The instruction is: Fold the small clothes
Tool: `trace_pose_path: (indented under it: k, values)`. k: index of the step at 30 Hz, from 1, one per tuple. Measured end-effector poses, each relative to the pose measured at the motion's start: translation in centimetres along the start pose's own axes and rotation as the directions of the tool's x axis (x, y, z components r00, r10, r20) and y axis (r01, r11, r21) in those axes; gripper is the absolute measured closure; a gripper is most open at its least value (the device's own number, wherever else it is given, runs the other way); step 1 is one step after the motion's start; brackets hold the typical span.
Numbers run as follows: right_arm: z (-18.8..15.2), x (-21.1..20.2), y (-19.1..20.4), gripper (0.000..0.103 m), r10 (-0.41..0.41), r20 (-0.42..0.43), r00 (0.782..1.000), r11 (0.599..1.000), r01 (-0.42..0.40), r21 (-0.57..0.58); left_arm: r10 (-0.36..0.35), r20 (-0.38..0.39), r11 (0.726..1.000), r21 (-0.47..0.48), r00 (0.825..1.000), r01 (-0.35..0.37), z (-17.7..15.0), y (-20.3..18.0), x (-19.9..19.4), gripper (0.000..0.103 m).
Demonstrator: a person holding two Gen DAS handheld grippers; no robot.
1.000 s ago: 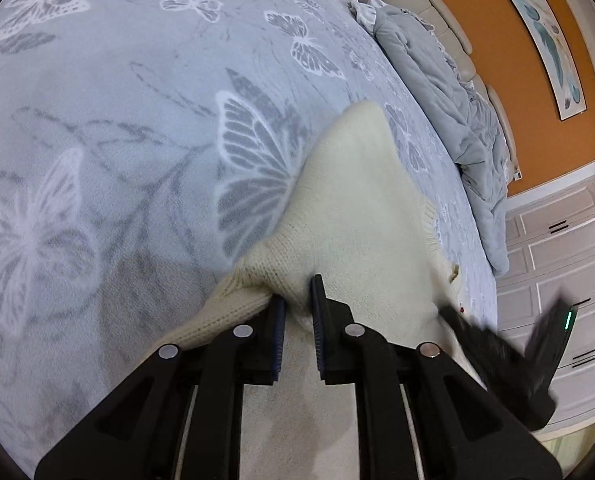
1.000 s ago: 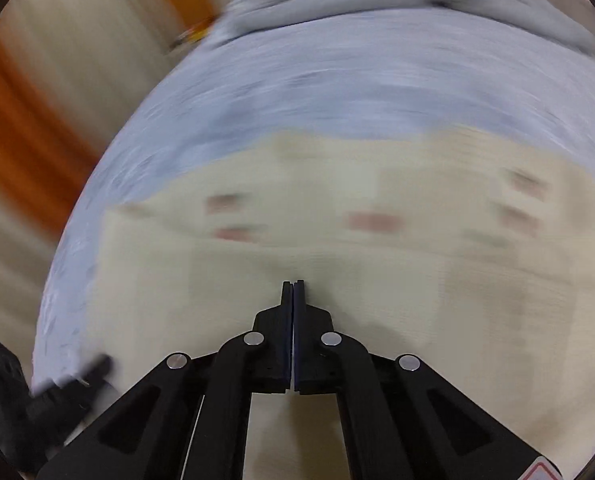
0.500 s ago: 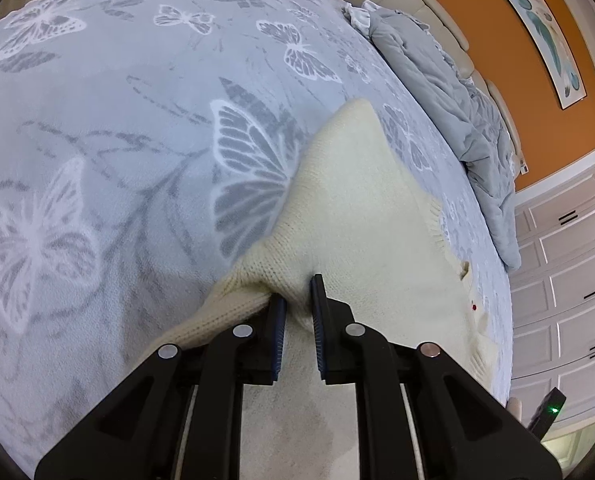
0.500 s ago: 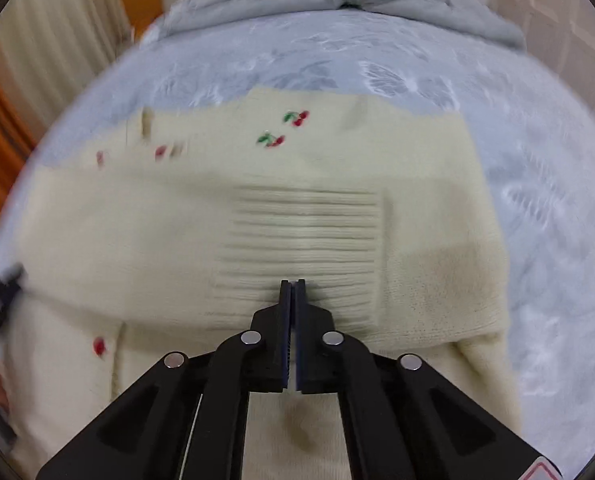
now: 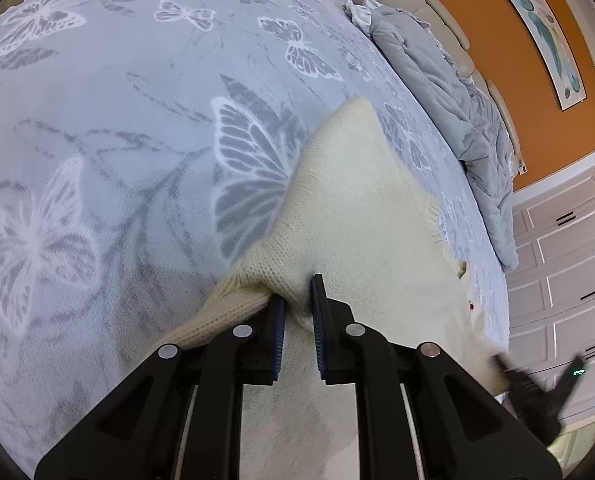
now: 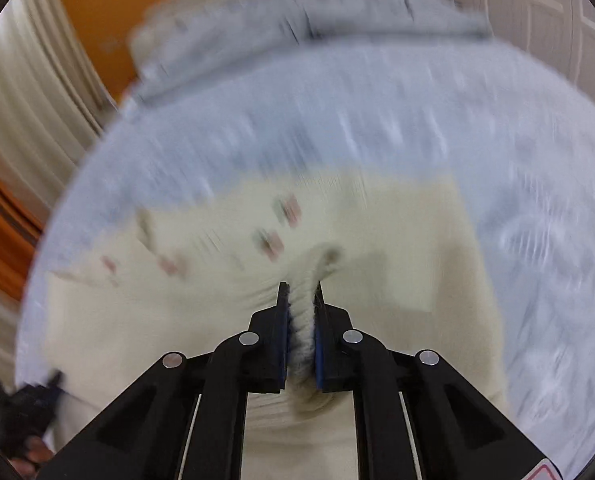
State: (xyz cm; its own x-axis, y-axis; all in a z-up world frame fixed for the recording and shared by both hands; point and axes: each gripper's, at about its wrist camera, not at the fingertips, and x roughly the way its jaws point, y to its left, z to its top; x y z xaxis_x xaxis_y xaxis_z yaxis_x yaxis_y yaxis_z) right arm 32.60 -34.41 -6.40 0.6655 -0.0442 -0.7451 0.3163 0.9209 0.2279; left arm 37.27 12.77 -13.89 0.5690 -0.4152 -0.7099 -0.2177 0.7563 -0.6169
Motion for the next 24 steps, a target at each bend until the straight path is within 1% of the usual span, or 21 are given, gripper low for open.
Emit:
trace_pose_path:
  k: [1,2,3,4,5,6,7,8,9,10,11,12,13,14,15,16,18,20,22,24]
  values:
    - [0.3,-0.2,-0.5,0.094,-0.008,0.021,1.0,1.0,0.009,-0.003,0.002,0.002,1.0,0.003,1.0,-0.002,0.0,0.0,0.0,0.09]
    - [0.3,1.2,-1.4,0.093,-0.038,-0.017,0.999,0.999,0.038,0.002,0.005,0.003,1.0,0.007,1.0,-0.005,-0.1,0.0,0.0,0.089]
    - [-0.2,3.2,-2.3,0.091,-0.08,-0.093,0.993,0.997,0.08,0.002,0.008,0.006,1.0,0.012,1.0,-0.009,-0.1,-0.1,0.0,0.089]
    - [-1.2,6.0,-3.4,0.093,-0.123,-0.208,0.97,0.992,0.124,-0.012,0.011,0.009,1.0,0.018,1.0,-0.011,-0.2,-0.2,0.0,0.089]
    - [-1.3,5.8,-3.6,0.092,-0.105,-0.17,0.98,0.994,0.106,-0.007,0.013,0.01,1.0,0.025,1.0,-0.013,-0.3,-0.3,0.0,0.089]
    - [-0.9,4.9,-3.4,0.091,-0.11,-0.148,0.983,0.994,0.112,0.006,0.014,0.011,0.999,0.032,1.0,-0.015,-0.3,-0.3,0.0,0.089]
    - [-0.5,3.9,-3.0,0.085,-0.131,-0.134,0.982,0.99,0.137,0.032,0.014,0.01,0.999,0.031,1.0,-0.014,-0.3,-0.3,0.0,0.089]
    - [-0.2,2.0,-2.0,0.084,-0.123,-0.071,0.99,0.99,0.127,0.054,0.013,0.009,1.0,0.027,1.0,-0.013,-0.3,-0.3,0.0,0.089]
    - [-0.2,0.3,-0.4,0.084,-0.083,-0.012,0.996,0.996,0.084,0.034,0.015,0.008,1.0,0.022,1.0,-0.015,-0.4,-0.3,0.1,0.089]
    - [-0.4,-0.7,1.0,0.082,-0.059,0.019,0.998,0.998,0.059,0.004,0.018,0.009,1.0,0.024,1.0,-0.019,-0.4,-0.4,0.1,0.089]
    - [-0.6,-1.3,3.8,0.082,-0.004,0.024,1.0,0.999,0.005,-0.046,0.023,0.012,0.999,0.029,1.0,-0.023,-0.5,-0.5,0.1,0.089]
    - [-1.0,-1.2,5.7,0.082,0.05,-0.002,0.999,0.996,-0.05,-0.074,0.028,0.016,0.999,0.038,0.999,-0.029,-0.6,-0.6,0.0,0.089]
    - [-1.9,-0.4,8.9,0.083,0.133,-0.068,0.989,0.984,-0.14,-0.111,0.03,0.019,0.999,0.042,0.999,-0.031,-0.7,-0.7,0.0,0.089]
    - [-2.6,0.3,10.9,0.085,0.174,-0.107,0.979,0.973,-0.188,-0.133,0.03,0.019,0.999,0.044,0.999,-0.03,-0.8,-0.7,0.0,0.089]
    - [-3.6,1.2,13.7,0.086,0.22,-0.154,0.963,0.954,-0.245,-0.17,0.028,0.017,0.999,0.041,0.999,-0.029,-0.7,-0.7,0.0,0.089]
    - [-4.5,2.0,16.4,0.086,0.241,-0.184,0.953,0.938,-0.277,-0.208,0.026,0.016,0.999,0.038,1.0,-0.027,-0.8,-0.7,0.0,0.089]
    - [-5.9,3.1,20.1,0.086,0.267,-0.227,0.937,0.913,-0.321,-0.252,0.027,0.015,0.999,0.039,1.0,-0.027,-0.9,-0.8,0.0,0.089]
    - [-6.8,4.2,22.4,0.087,0.287,-0.261,0.922,0.9,-0.352,-0.256,0.026,0.016,0.999,0.042,1.0,-0.026,-0.9,-0.9,0.0,0.089]
    - [-6.8,5.6,23.2,0.09,0.268,-0.273,0.924,0.906,-0.338,-0.254,0.024,0.011,0.999,0.047,1.0,-0.025,-0.9,-0.9,0.0,0.089]
    - [-6.1,6.3,21.2,0.094,0.221,-0.251,0.942,0.926,-0.284,-0.249,0.021,0.006,0.999,0.045,1.0,-0.021,-0.8,-0.8,0.0,0.089]
